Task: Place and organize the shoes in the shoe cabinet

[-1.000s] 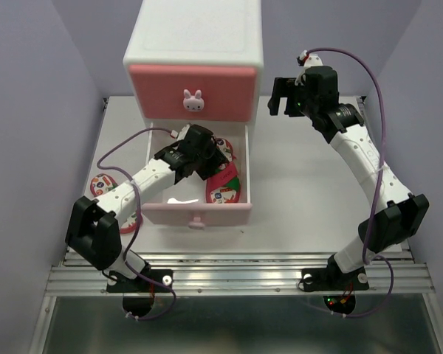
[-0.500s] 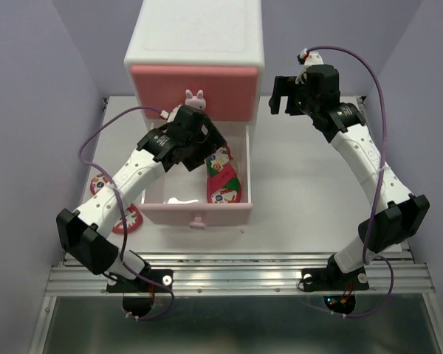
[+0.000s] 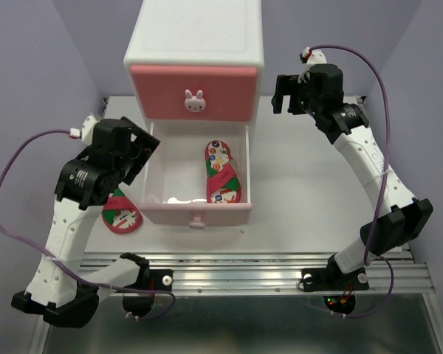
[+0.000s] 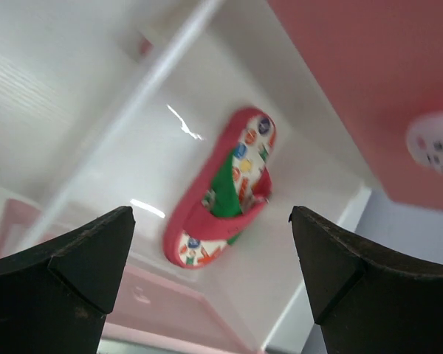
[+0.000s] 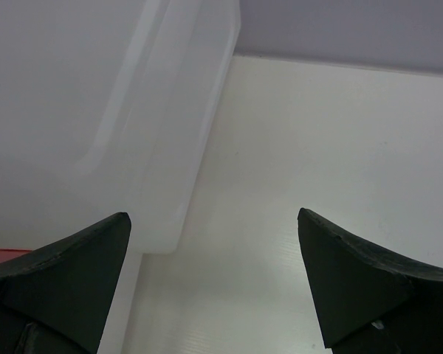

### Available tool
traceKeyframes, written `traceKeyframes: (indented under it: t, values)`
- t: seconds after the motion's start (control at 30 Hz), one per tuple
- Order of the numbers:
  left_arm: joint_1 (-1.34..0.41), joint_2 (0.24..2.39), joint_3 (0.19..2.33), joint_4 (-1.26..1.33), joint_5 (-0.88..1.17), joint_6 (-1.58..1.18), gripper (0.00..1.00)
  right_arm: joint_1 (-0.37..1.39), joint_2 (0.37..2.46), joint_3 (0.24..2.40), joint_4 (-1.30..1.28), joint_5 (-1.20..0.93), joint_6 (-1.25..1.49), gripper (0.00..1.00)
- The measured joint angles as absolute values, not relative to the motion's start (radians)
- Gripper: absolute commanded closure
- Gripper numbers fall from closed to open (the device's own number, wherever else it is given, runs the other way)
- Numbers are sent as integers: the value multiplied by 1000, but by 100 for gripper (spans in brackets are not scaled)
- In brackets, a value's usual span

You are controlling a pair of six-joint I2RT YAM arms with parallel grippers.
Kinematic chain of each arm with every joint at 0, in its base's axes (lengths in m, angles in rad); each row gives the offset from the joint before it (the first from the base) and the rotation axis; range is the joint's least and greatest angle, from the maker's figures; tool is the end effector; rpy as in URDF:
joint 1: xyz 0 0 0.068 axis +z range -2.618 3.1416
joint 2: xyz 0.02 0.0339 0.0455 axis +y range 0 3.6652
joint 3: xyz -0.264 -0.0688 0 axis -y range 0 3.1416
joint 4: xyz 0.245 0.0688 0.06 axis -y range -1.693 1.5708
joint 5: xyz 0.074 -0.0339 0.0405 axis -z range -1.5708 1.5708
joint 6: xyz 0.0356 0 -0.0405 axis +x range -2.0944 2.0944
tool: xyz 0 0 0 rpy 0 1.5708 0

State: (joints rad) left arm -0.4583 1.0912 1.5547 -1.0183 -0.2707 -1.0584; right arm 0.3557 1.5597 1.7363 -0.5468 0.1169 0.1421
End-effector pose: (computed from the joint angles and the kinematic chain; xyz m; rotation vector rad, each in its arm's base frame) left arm 0.1679 -0.0722 0.4539 -0.7945 2.0142 -0.6132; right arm 0.3292 0.1179 0.4400 -0.1297 1.9402 0.2175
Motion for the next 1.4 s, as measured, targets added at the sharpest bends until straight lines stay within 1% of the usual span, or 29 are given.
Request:
traceKeyframes:
  t: [0.1,0.23,0.33,0.5,0.57,0.73,0.97,1.2,1.23,1.27,1.3,1.33,1.37,1.4]
  values:
    - [-313,1026,1515,-1054,-303,-1058,1,356,1559,1736,-547,116,142,0]
    - [-146,1030,1476,-1090,-307,-1029,1,356,1559,1736,-547,116,142,0]
    - [-16,1103,1404,-1089,-273,-987,1,356,1559,1736,-547,116,143,0]
    - [143,1269,1283,-1066,-258,-965,1,356,1558,1736,-551,113,147,0]
    - [192,1298,1240,-1061,-258,-962,1,356,1556,1736,-553,113,147,0]
    - [272,1308,1162,-1032,-265,-983,1,356,1553,1736,-554,113,147,0]
    - [292,1318,1067,-957,-282,-1049,1,356,1553,1736,-555,108,147,0]
    - [306,1387,987,-852,-265,-1137,2,356,1553,1736,-558,97,146,0]
    - [306,1396,986,-846,-265,-1145,6,356,1553,1736,-558,97,146,0]
    - [306,1411,981,-825,-265,-1164,13,356,1553,1736,-558,96,146,0]
    - [307,1423,976,-812,-264,-1175,22,356,1553,1736,-558,94,146,0]
    - [308,1439,970,-789,-260,-1188,55,356,1553,1736,-559,93,146,0]
    - [310,1451,967,-776,-258,-1191,79,356,1553,1736,-560,91,146,0]
    - [311,1471,965,-758,-255,-1205,100,356,1553,1736,-561,89,146,0]
